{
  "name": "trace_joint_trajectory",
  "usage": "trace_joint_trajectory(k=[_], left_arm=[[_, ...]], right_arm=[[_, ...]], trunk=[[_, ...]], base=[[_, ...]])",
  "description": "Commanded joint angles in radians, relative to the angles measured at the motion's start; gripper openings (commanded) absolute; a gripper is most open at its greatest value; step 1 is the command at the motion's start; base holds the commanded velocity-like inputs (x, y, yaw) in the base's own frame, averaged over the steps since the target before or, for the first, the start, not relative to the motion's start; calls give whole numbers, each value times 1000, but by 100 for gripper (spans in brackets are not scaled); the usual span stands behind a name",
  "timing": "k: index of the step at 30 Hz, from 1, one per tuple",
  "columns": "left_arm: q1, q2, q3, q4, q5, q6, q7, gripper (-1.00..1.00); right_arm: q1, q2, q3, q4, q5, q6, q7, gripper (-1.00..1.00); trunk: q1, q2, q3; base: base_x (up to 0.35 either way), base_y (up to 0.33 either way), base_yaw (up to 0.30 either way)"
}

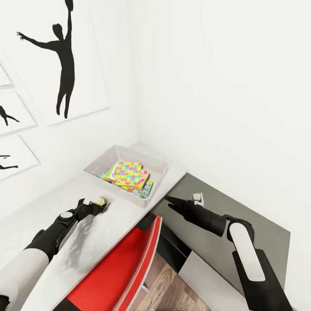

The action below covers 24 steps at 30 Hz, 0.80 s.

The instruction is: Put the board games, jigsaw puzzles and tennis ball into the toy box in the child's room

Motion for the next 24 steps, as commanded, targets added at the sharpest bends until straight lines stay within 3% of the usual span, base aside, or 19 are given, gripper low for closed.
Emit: trace_joint_trajectory(k=[1, 24], left_arm=[[-1, 1, -3, -2, 3, 6, -1, 100], [-1, 0, -2, -2, 3, 5, -1, 100]], right_arm=[[-1, 1, -2, 0, 8, 5, 9, 100], [-1, 1, -1, 0, 8, 6, 9, 100]], trunk=[[0, -2, -3], [0, -2, -14]], base=[[0, 0, 0], [0, 0, 0]])
